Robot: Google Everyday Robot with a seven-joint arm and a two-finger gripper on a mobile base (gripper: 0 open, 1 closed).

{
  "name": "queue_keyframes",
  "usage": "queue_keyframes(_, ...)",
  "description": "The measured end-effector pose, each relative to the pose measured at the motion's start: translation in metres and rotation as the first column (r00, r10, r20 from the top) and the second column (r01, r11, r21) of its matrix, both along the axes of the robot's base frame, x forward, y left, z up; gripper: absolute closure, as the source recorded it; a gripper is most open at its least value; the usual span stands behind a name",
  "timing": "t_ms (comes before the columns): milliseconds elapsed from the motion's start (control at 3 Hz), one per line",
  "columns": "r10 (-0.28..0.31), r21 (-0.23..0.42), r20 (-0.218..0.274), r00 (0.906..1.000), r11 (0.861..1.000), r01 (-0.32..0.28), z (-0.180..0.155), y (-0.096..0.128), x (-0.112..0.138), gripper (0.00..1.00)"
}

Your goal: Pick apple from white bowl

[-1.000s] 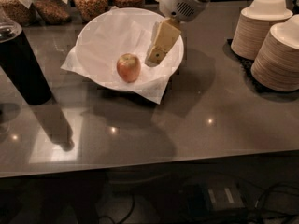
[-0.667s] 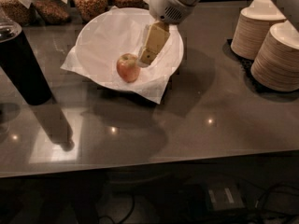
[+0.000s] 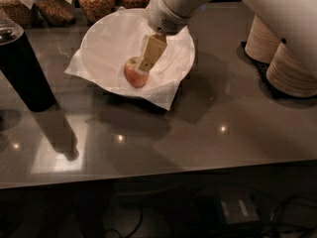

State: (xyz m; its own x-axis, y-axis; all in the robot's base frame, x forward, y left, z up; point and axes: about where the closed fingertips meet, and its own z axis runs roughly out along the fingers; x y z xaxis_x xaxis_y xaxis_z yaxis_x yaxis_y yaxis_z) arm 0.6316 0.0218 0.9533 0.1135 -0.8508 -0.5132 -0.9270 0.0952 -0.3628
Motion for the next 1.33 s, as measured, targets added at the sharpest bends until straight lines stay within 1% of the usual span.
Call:
queue_keyframes(333, 0.006, 0.000, -0.030, 0.9995, 1.000, -0.006, -0.017, 0.010, 0.012, 0.26)
queue_keyframes(667, 0.016, -0.004, -0.060, 0.9981, 1.000, -0.016, -0.032, 0.020, 0.017, 0.37)
queue_keyframes(1000, 0.026, -0.018, -0.096, 0.9950, 0.999, -0.028, -0.050, 0.028, 0.018, 0.32)
queue_keyframes(1333, 0.030, -0.033, -0.126, 0.9916, 0.999, -0.034, -0.064, 0.032, 0.017, 0.27)
